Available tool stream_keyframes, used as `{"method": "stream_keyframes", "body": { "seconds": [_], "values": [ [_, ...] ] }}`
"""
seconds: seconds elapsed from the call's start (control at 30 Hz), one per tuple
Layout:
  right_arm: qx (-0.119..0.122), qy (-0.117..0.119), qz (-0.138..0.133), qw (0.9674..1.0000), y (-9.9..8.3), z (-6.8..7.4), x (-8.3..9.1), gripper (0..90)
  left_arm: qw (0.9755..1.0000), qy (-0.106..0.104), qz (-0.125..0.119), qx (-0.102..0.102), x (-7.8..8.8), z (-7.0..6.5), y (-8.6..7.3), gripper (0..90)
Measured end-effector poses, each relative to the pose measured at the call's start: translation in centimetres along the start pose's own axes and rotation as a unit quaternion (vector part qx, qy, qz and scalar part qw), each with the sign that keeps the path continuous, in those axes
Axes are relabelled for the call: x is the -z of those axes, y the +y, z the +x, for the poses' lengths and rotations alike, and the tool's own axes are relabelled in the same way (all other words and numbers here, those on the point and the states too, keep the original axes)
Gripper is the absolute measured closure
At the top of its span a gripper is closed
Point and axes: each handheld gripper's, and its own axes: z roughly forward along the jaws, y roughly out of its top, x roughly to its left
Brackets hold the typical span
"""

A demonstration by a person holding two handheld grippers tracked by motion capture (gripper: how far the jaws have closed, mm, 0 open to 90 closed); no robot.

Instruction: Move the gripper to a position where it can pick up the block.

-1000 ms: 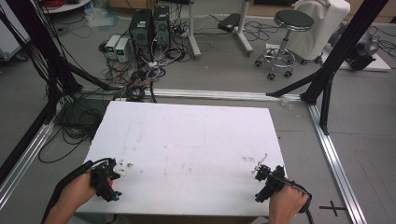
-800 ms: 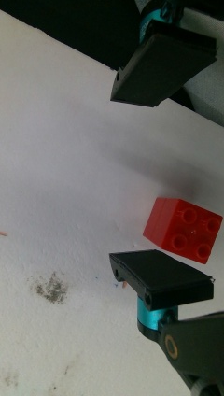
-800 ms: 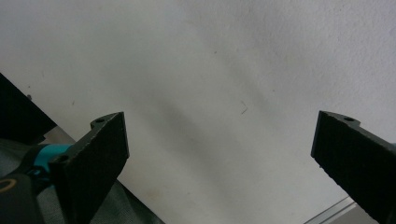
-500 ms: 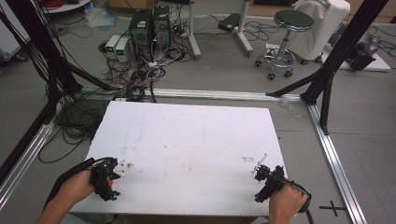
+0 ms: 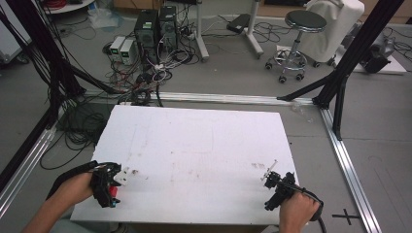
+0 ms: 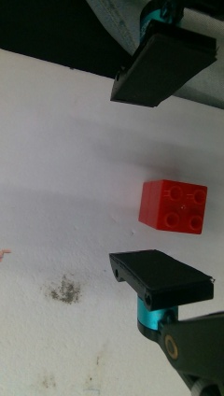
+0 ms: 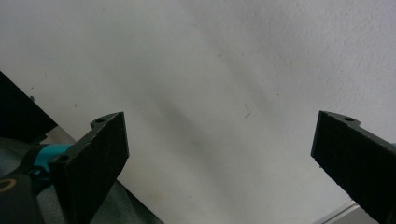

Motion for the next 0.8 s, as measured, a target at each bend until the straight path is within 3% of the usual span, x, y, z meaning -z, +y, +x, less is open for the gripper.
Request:
{"method": "stream_keyframes", "body": {
  "seconds": [0.13,0.4,0.6,0.8],
  "values": [
    [-0.001,0.002,0.001,1.0,0.0,0.1,0.0,3.3,0.9998,0.003,0.011,-0.016,0.1,0.2,-0.4,19.2],
    [0.002,0.001,0.003,1.0,0.1,0.0,0.0,3.2,0.9992,0.009,0.024,-0.03,0.0,0.8,-1.4,19.2],
    [0.002,0.002,0.004,1.0,0.1,0.0,0.0,3.3,0.9984,0.002,0.035,-0.043,-0.4,1.1,-2.0,19.1],
    [0.002,0.002,0.004,1.0,0.1,0.1,-0.1,3.2,0.9979,-0.003,0.048,-0.044,-0.9,1.3,-2.4,19.1]
  ]
}}
